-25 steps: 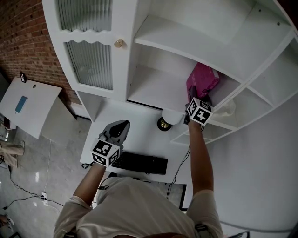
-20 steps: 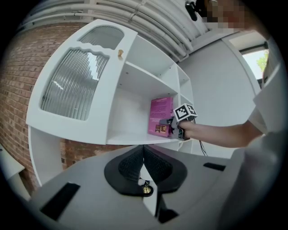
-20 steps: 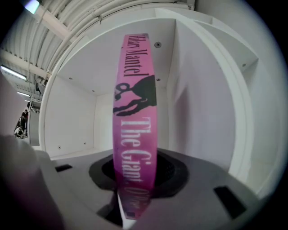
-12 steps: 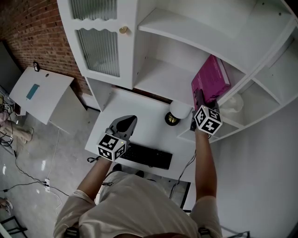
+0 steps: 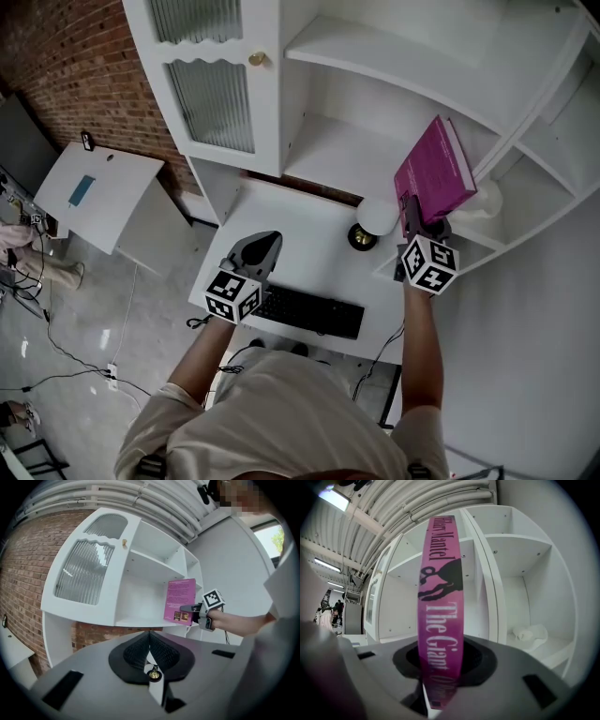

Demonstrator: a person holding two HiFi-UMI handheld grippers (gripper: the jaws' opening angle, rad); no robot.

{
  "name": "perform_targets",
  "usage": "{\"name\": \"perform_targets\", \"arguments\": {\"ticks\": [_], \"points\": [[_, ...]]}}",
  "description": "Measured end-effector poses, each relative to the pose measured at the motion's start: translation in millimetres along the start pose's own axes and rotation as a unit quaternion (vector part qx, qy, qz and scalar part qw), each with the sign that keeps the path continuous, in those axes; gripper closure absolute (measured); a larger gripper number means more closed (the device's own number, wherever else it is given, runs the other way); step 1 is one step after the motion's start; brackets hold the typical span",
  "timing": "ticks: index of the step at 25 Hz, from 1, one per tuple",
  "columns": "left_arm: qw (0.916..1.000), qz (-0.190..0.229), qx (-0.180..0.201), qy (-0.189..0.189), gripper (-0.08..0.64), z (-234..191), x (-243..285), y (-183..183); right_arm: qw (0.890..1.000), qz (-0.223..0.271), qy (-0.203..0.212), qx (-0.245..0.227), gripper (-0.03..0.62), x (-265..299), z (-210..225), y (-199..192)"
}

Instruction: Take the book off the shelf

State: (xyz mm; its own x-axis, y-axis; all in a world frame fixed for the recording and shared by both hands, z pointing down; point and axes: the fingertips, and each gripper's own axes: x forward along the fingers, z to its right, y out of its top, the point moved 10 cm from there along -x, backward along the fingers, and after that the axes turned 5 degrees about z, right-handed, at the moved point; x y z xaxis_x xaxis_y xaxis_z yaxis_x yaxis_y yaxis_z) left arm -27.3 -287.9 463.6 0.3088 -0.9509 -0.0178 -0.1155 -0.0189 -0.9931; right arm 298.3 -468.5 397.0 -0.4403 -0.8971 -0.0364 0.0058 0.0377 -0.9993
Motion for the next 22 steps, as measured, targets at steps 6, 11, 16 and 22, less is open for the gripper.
{"name": "perform_targets", "arguments": {"ticks": [6, 11, 16, 22], "points": [[0.9999, 0.006, 0.001, -0.01, 0.565, -19.3, -6.8, 6.5, 1.0, 0.002, -0.021, -0.006, 0.459, -27.8, -14.9, -4.8], [0.9997, 0.009, 0.0, -0.023, 0.566, -36.2, -5.2, 11.4, 0.999, 0.003, -0.042, -0.003, 0.459, -51.3, -26.7, -7.2], [0.9992, 0.013, -0.002, -0.039, 0.565, -45.0, 0.3, 14.3, 0.998, 0.005, -0.055, -0.008, 0.459, -72.9, -37.7, -11.1], [0.9983, 0.009, -0.008, -0.057, 0.566, -45.4, 4.7, 13.3, 0.998, 0.0, -0.067, 0.001, 0.459, -100.1, -45.4, -16.8]]}}
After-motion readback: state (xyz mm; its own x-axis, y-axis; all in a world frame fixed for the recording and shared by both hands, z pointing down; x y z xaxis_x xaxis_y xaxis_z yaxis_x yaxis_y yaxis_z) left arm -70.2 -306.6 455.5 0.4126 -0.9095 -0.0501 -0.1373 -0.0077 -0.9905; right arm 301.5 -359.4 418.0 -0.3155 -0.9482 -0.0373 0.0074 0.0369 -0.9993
